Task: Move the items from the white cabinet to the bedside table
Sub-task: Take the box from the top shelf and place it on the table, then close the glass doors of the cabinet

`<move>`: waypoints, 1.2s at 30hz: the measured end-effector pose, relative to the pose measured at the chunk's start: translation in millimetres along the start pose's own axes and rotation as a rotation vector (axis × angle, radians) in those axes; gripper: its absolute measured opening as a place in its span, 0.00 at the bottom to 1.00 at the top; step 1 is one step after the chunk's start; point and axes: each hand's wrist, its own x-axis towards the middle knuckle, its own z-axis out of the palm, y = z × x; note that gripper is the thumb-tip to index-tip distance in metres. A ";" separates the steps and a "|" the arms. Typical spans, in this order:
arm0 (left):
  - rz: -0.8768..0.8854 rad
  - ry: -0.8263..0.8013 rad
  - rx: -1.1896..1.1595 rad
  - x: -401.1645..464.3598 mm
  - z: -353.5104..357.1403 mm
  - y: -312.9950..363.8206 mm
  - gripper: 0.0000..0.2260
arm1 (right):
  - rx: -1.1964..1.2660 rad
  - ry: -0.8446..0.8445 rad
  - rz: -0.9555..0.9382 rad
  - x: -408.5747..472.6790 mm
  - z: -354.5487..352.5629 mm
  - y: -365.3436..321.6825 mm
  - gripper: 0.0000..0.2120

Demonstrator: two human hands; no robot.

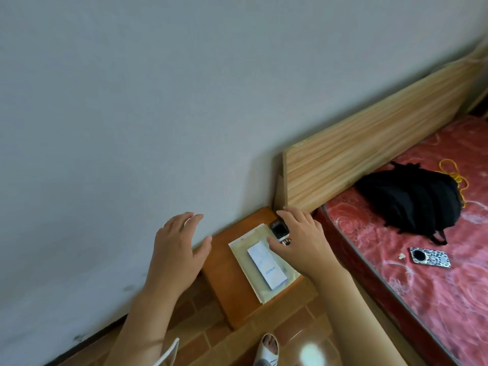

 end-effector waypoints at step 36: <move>-1.176 0.580 0.249 -745.7 -222.8 -134.6 0.27 | -0.199 -0.413 -1.302 -426.0 184.8 -500.7 0.39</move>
